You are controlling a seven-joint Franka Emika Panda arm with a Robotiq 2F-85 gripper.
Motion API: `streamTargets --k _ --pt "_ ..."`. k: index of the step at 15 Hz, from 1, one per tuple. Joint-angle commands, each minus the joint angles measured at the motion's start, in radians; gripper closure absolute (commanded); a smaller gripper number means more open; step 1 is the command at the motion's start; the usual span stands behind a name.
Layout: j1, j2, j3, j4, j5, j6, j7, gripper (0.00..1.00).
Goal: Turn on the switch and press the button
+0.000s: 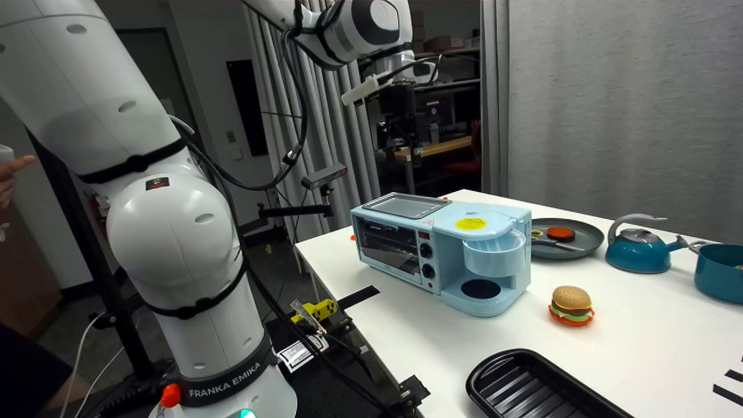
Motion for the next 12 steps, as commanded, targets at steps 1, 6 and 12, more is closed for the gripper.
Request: streamTargets --k 1,6,12 --pt "0.022 0.001 -0.019 -0.008 -0.005 0.010 -0.003 0.00" --pt "0.029 0.003 -0.019 -0.037 0.006 0.030 -0.006 0.00" --pt "0.038 0.001 -0.021 -0.108 0.012 0.103 -0.019 0.00"
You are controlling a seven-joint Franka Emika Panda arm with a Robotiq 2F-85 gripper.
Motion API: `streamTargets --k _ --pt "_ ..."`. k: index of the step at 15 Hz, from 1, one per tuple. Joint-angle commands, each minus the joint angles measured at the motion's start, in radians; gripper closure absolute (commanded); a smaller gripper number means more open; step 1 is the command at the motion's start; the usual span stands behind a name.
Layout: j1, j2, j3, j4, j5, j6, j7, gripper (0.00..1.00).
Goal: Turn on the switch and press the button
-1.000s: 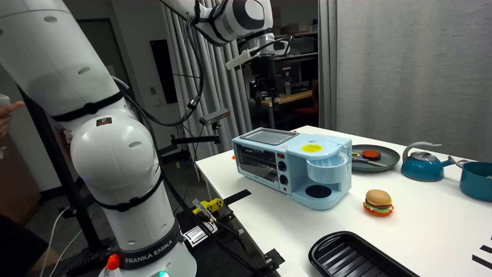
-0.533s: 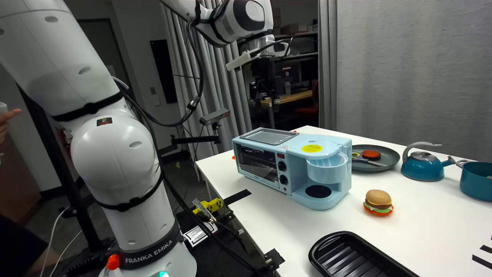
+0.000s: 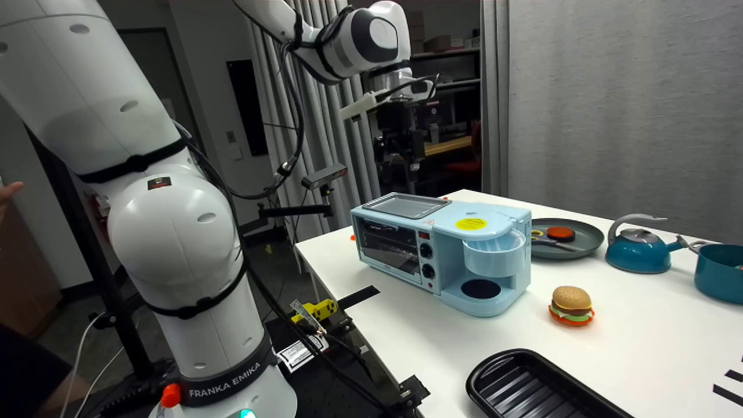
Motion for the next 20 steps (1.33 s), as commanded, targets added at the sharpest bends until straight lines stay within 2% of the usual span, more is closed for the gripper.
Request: streamTargets --k 1,11,12,13,14,16,20 --pt "0.023 -0.006 -0.022 -0.050 0.011 0.070 -0.022 0.00" --pt "0.025 -0.022 -0.055 -0.190 0.059 0.207 -0.105 0.00" --pt "0.024 -0.022 -0.058 -0.200 0.059 0.219 -0.113 0.02" --pt "0.023 -0.021 -0.062 -0.209 0.062 0.229 -0.123 0.17" --pt "0.022 -0.020 -0.066 -0.219 0.062 0.241 -0.130 0.27" --pt "0.020 -0.022 -0.074 -0.239 0.060 0.267 -0.147 0.38" --pt "0.013 -0.012 -0.090 -0.267 0.053 0.316 -0.162 0.70"
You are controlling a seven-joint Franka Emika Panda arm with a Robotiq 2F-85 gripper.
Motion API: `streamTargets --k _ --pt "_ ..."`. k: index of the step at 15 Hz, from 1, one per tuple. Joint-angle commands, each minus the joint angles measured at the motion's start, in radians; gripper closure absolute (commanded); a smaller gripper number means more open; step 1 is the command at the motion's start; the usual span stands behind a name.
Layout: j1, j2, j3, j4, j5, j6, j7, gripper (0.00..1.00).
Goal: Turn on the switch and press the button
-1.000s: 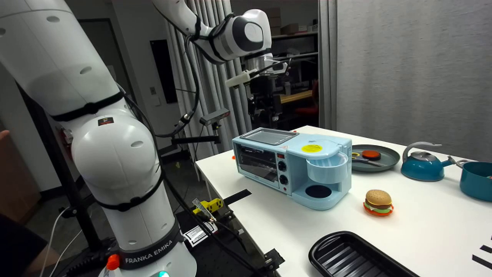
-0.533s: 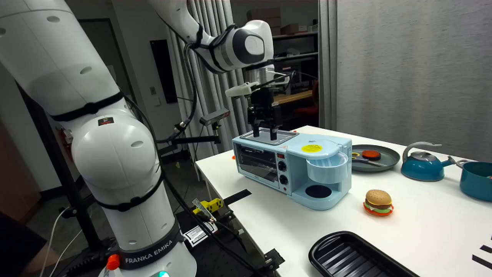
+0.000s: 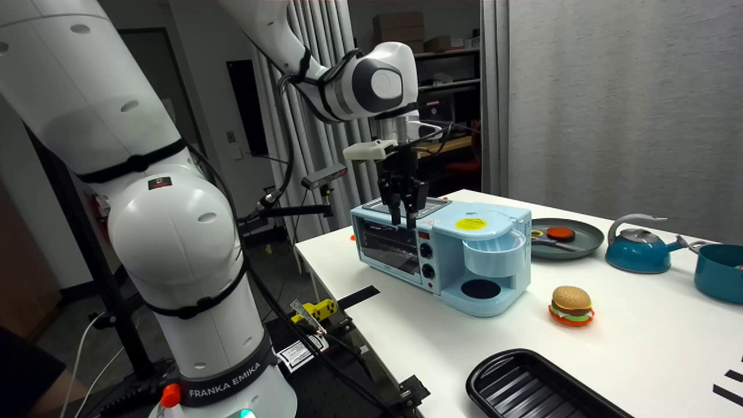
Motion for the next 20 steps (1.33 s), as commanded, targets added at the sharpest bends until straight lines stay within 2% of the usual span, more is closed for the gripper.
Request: streamTargets --k 1,4,14,20 --pt "0.006 -0.009 -0.025 -0.040 0.002 0.058 -0.027 0.77" --pt "0.001 0.004 -0.022 -0.044 -0.021 0.083 -0.002 0.99" --pt "-0.009 0.079 -0.021 -0.034 -0.085 0.176 0.042 1.00" --pt "-0.010 0.104 -0.026 -0.032 -0.084 0.233 0.060 1.00"
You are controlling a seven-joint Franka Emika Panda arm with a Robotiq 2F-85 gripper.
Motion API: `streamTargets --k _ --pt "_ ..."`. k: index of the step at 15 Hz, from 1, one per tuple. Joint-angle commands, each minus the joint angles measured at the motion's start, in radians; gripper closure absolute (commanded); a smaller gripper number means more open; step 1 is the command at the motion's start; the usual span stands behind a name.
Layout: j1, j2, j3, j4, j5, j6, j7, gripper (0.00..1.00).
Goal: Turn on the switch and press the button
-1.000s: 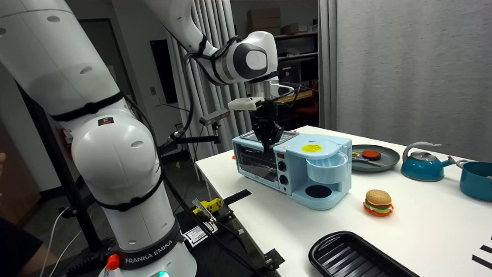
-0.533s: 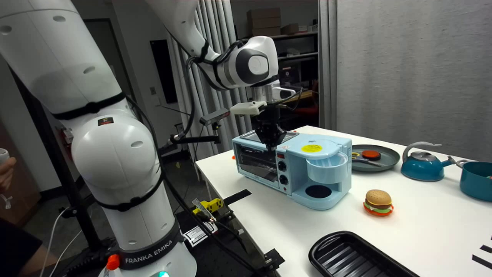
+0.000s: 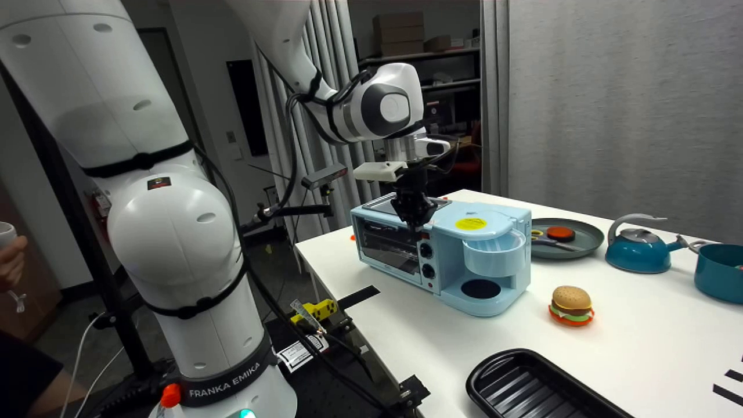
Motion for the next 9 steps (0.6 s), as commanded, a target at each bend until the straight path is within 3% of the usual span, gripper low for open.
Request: streamTargets --k 1,9 --pt "-0.004 0.019 -0.009 0.005 -0.020 0.047 0.026 1.00" --pt "0.005 0.037 -0.007 0.014 -0.008 0.068 0.028 1.00"
